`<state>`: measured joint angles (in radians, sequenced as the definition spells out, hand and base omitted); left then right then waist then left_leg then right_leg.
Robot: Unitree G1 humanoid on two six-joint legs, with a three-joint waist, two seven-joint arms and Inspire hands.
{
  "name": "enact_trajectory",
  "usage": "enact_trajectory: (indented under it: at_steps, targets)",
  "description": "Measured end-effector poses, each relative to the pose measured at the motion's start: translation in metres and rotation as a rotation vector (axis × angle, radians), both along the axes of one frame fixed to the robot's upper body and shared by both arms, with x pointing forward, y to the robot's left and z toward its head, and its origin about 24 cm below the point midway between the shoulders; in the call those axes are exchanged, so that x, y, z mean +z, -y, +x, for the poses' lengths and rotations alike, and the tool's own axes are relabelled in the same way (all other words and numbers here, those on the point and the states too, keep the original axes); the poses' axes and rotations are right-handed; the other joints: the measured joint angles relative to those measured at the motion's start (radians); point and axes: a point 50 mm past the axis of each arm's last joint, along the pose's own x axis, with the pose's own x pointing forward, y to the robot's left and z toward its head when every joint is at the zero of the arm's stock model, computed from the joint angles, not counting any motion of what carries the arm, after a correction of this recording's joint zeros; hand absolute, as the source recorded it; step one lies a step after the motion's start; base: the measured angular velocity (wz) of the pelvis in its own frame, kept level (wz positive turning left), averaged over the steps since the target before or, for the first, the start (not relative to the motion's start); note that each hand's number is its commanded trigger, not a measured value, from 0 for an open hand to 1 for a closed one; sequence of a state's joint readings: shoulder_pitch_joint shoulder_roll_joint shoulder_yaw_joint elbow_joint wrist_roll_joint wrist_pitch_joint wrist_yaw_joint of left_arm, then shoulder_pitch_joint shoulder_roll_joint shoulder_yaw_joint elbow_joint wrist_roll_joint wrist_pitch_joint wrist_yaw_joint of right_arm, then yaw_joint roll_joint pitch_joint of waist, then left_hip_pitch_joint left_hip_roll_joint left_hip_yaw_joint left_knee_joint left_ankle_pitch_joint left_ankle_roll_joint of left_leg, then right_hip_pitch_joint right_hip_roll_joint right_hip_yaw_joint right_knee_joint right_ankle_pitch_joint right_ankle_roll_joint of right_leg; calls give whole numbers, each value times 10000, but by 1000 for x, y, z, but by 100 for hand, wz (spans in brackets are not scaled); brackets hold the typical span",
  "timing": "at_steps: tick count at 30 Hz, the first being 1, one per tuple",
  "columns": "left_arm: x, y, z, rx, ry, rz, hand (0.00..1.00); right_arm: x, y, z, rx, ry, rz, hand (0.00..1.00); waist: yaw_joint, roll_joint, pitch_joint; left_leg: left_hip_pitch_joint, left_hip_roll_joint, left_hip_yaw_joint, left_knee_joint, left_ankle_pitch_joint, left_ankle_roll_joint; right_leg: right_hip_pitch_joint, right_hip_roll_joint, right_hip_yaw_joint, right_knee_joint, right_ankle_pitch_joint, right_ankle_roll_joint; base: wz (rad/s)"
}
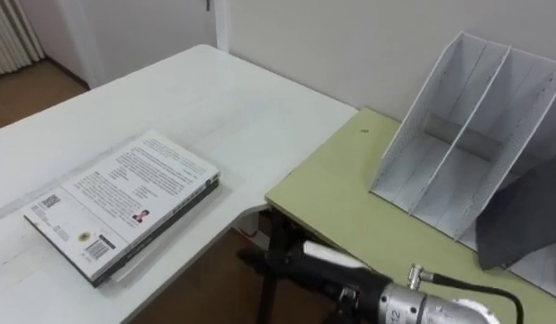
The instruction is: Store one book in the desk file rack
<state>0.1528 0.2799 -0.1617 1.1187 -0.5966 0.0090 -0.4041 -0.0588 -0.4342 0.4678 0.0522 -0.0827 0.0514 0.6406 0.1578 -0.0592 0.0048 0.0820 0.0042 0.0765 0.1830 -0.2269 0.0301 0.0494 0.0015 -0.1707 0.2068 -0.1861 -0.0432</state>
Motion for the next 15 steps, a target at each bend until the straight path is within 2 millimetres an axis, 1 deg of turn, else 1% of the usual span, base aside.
enact_trajectory:
  at_steps: [1, 3, 4, 6, 7, 8, 9, 10, 12, 13, 14, 15]
  targets:
    - [0, 0, 0, -9, -11, -2, 0, -5, 3, -1, -36, -268, -134, 0, 15, 0, 0, -1, 1, 0, -1, 0, 0, 1, 1, -4, 0, 8, 0, 0]
    - [0, 0, 3, -23, -12, -33, 0, -30, 18, -9, -266, -1410, -1016, 0, 77, 0, 0, -28, 2, -4, 1, -4, 5, 18, -20, -100, 0, 21, 4, 5]
    - [0, 0, 3, -20, -16, -30, 0, -35, 22, -12, -336, -1690, -1214, 0, 112, 0, 0, -28, 2, -3, 3, -5, 5, 24, -23, -110, 0, 21, 4, 6]
    - [0, 0, 3, -9, -44, -17, 0, -54, 32, -27, -530, -2614, -1803, 0, 138, 9, 6, -40, 6, 1, 48, -5, 4, 39, -28, -115, -5, 21, 4, 4]
    - [0, 0, 3, -6, -47, -14, 0, -57, 34, -31, -548, -2798, -1894, 0, 142, 15, 9, -42, 7, -4, 40, -5, 4, 40, -27, -119, -8, 21, 4, 0]
    - [0, 0, 2, 22, -94, 18, 0, -65, 38, -38, -658, -3209, -1987, 0, 134, 35, 16, -34, 7, -6, 21, -4, 3, 64, -26, -151, -17, 21, 3, 5]
    - [-1, 0, 0, 69, -145, 65, 0, -76, 43, -48, -975, -3772, -2066, 0, 130, 40, 18, -27, 6, -23, 21, -4, 3, 96, -31, -213, -33, 21, 4, 7]
    - [-1, 1, 2, 44, -117, 113, 0, -82, 46, -52, -1126, -4052, -2167, 0, 133, 45, 21, -27, 4, -19, 23, -4, 3, 96, -36, -227, -34, 21, 4, 6]
    - [-1, 2, 2, -25, -162, 193, 0, -105, 58, -73, -1741, -5259, -2618, 0, 116, 86, 32, -33, -2, 4, 20, -4, 4, 92, -44, -244, -34, 20, 5, 0]
    - [-1, 2, 1, -22, -174, 187, 0, -109, 61, -78, -1992, -5496, -2677, 0, 119, 105, 34, -34, -3, 2, 23, -5, 4, 100, -47, -249, -39, 20, 6, 0]
    - [-1, 2, 1, 36, -165, 196, 0, -115, 70, -84, -2713, -5863, -2540, 0, 136, 161, 41, -31, -4, 2, 29, -6, 5, 118, -47, -247, -55, 20, 6, 4]
    - [-2, 3, 1, -32, -207, 274, 0, -121, 74, -88, -3430, -6120, -2343, 0, 67, 197, 42, -28, -2, 3, 38, -6, 4, 145, -50, -250, -82, 20, 6, 5]
